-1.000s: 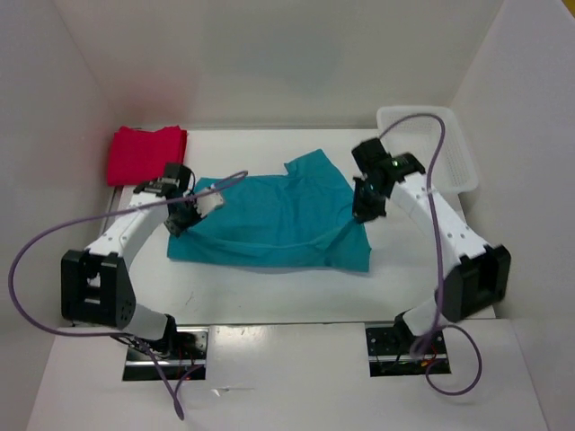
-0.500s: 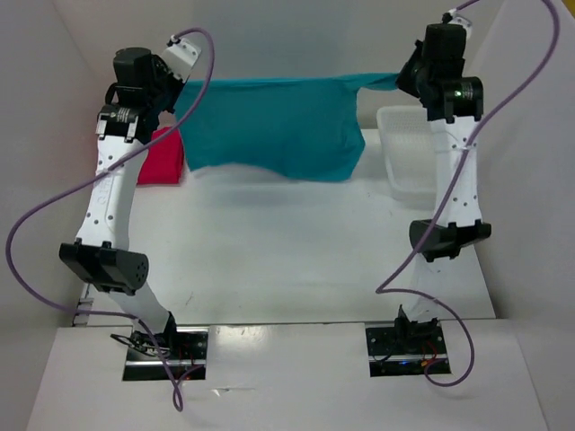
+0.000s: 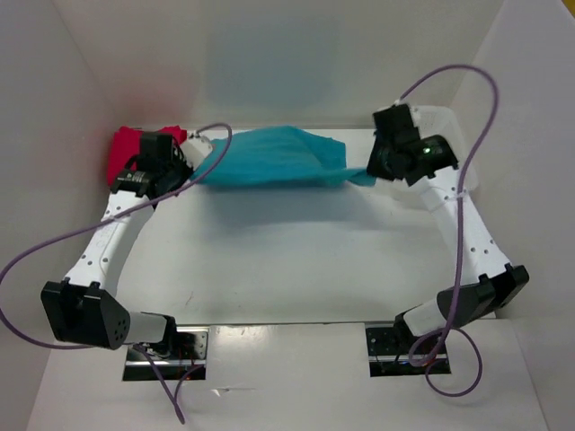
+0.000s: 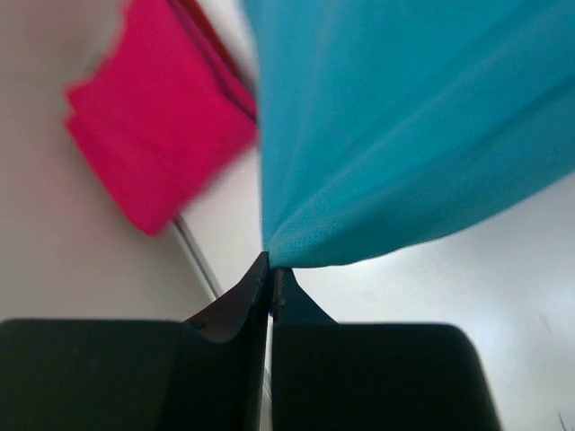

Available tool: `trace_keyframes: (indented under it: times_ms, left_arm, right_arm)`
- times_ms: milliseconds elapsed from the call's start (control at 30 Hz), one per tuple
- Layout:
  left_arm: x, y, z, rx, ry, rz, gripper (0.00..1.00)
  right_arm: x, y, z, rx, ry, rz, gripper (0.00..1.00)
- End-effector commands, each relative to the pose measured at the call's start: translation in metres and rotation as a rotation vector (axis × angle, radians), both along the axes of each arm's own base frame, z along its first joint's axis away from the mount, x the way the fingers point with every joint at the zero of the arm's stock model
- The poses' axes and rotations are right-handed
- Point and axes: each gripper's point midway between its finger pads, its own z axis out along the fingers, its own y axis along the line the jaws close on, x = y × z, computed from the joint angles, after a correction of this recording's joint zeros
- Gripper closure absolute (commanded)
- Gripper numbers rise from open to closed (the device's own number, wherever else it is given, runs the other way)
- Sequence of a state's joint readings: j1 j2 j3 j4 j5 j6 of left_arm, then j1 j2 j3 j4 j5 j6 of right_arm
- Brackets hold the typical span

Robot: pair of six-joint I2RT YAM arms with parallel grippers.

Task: Fold and stack the t-shirts
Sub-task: Flatten out the tshirt, then fold the flattened tshirt in 1/3 of the way

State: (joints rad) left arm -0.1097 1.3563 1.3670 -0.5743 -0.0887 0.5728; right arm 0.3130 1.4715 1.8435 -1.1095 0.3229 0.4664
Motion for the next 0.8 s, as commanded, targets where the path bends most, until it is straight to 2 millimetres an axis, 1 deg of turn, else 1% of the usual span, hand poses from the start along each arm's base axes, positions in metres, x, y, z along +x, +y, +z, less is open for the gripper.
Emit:
trace_keyframes:
  times_ms: [0,33,67,100,133,167,200,233,267,333,367,400,433,467,500,567,600,667,700,767]
  left_arm:
    - [-0.044,0.005,-0.045,0.071,0.138,-0.044,1.0]
    - [-0.051,0.007,-0.058,0.089,0.169,-0.058,1.0]
    - [-0.057,0.008,-0.073,0.093,0.207,-0.059,1.0]
    - [-0.063,0.009,-0.085,0.106,0.238,-0.07,1.0]
    - [-0.068,0.009,-0.096,0.108,0.266,-0.071,1.0]
    - [-0.077,0.009,-0.113,0.112,0.312,-0.088,1.0]
    - [-0.079,0.009,-0.12,0.113,0.323,-0.088,1.0]
    - [-0.083,0.008,-0.132,0.116,0.359,-0.105,1.0]
    - [-0.091,0.009,-0.147,0.126,0.403,-0.115,1.0]
    - [-0.105,0.011,-0.167,0.137,0.494,-0.126,1.0]
    - [-0.11,0.012,-0.172,0.146,0.517,-0.135,1.0]
    - [-0.119,0.013,-0.182,0.148,0.56,-0.137,1.0]
    - [-0.124,0.014,-0.183,0.149,0.582,-0.138,1.0]
    - [-0.131,0.013,-0.188,0.151,0.609,-0.155,1.0]
    - [-0.133,0.014,-0.187,0.151,0.609,-0.155,1.0]
    - [-0.146,0.013,-0.192,0.161,0.646,-0.173,1.0]
    - [-0.146,0.013,-0.192,0.161,0.647,-0.174,1.0]
    - [-0.156,0.011,-0.193,0.144,0.679,-0.187,0.99]
    - [-0.162,0.011,-0.194,0.145,0.702,-0.188,0.99]
    - [-0.165,0.01,-0.194,0.13,0.712,-0.186,0.99]
  right_arm:
    - [-0.062,0.012,-0.063,-0.03,0.227,0.007,1.0]
    - [-0.074,0.013,-0.077,-0.034,0.283,0.015,1.0]
    - [-0.08,0.013,-0.089,-0.037,0.324,0.024,1.0]
    - [-0.091,0.011,-0.111,-0.057,0.399,0.028,1.0]
    - [-0.095,0.009,-0.118,-0.066,0.422,0.026,1.0]
    - [-0.102,0.006,-0.129,-0.084,0.463,0.024,1.0]
    - [-0.104,0.005,-0.133,-0.088,0.473,0.023,1.0]
    - [-0.106,0.007,-0.13,-0.073,0.469,0.031,1.0]
    - [-0.108,0.006,-0.133,-0.077,0.478,0.031,1.0]
    - [-0.112,0.01,-0.137,-0.062,0.501,0.058,1.0]
    - [-0.111,0.013,-0.142,-0.06,0.515,0.075,1.0]
    - [-0.113,0.015,-0.149,-0.057,0.543,0.081,1.0]
    - [-0.112,0.019,-0.149,-0.045,0.542,0.099,1.0]
    - [-0.112,0.02,-0.153,-0.05,0.561,0.113,1.0]
    - [-0.111,0.021,-0.157,-0.057,0.58,0.111,1.0]
    - [-0.109,0.025,-0.163,-0.055,0.604,0.142,1.0]
    - [-0.111,0.03,-0.167,-0.053,0.62,0.156,1.0]
    - [-0.116,0.04,-0.179,-0.048,0.683,0.202,1.0]
    - [-0.114,0.044,-0.186,-0.063,0.697,0.22,1.0]
    - [-0.116,0.048,-0.192,-0.078,0.722,0.235,1.0]
